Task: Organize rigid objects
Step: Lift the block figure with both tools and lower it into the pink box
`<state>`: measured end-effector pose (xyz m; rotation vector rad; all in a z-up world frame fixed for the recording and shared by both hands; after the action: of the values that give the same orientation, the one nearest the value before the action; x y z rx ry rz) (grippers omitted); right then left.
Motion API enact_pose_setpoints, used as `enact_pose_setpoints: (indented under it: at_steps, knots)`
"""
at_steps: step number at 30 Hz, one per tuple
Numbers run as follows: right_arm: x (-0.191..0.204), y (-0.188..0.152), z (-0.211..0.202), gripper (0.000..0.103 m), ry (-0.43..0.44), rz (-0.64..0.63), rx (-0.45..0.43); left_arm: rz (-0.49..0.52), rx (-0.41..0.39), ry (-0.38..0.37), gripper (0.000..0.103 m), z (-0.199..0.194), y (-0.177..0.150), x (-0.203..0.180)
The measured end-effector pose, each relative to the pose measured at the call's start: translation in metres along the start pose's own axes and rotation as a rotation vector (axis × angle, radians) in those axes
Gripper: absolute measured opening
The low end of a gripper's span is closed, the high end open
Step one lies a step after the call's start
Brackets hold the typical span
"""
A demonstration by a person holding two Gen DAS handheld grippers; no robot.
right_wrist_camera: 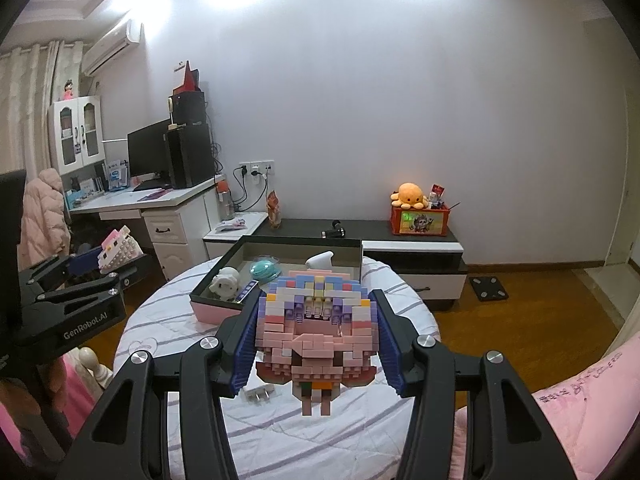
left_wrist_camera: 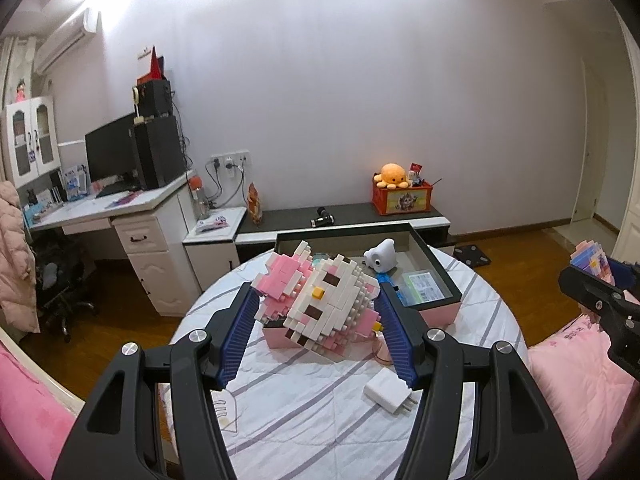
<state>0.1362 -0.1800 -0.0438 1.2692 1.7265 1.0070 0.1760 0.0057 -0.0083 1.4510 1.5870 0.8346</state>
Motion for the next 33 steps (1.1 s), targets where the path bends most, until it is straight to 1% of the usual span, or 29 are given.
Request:
enact_pose_setpoints:
  at_steps: [6, 12, 14, 18, 21, 23, 25, 29, 33]
  knots:
    - [-0.009, -0.002, 0.035, 0.053, 0.02, 0.032, 0.043, -0.005, 0.042, 0.003, 0.061, 0.042, 0.007, 0.001]
    - [-0.017, 0.007, 0.079, 0.053, 0.036, 0.04, 0.075, -0.007, 0.099, 0.006, 0.061, 0.093, 0.017, -0.002]
    - [-0.02, 0.01, 0.095, 0.053, 0.045, 0.038, 0.087, -0.012, 0.107, 0.002, 0.061, 0.107, 0.022, -0.003]
    - [-0.024, 0.016, 0.128, 0.053, 0.062, 0.033, 0.112, 0.004, 0.163, -0.008, 0.061, 0.141, 0.026, -0.008]
    - [-0.027, 0.022, 0.152, 0.053, 0.078, 0.03, 0.125, 0.02, 0.206, -0.011, 0.061, 0.165, 0.025, -0.013]
    - [-0.028, 0.023, 0.169, 0.053, 0.085, 0.027, 0.137, 0.027, 0.224, 0.007, 0.061, 0.181, 0.023, -0.014]
    - [-0.029, 0.021, 0.185, 0.053, 0.092, 0.03, 0.153, 0.028, 0.246, 0.009, 0.061, 0.192, 0.02, -0.014]
    - [-0.024, 0.01, 0.218, 0.053, 0.127, 0.031, 0.205, 0.02, 0.311, 0.014, 0.061, 0.218, 0.008, -0.012]
    - [-0.015, -0.004, 0.245, 0.053, 0.163, 0.023, 0.257, 0.045, 0.347, 0.038, 0.061, 0.237, -0.004, -0.011]
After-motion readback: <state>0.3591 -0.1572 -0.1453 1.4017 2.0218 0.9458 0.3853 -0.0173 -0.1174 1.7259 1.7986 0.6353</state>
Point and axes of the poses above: each gripper's, at about its wrist camera, not at the fingertips, and z roughly the way its jaws point, x to its left, y to its top, the point moved 9 cm from there along z, roughly the way its jaws point, and after that the axes turned 12 degrees about -z, right-handed, at the moved point
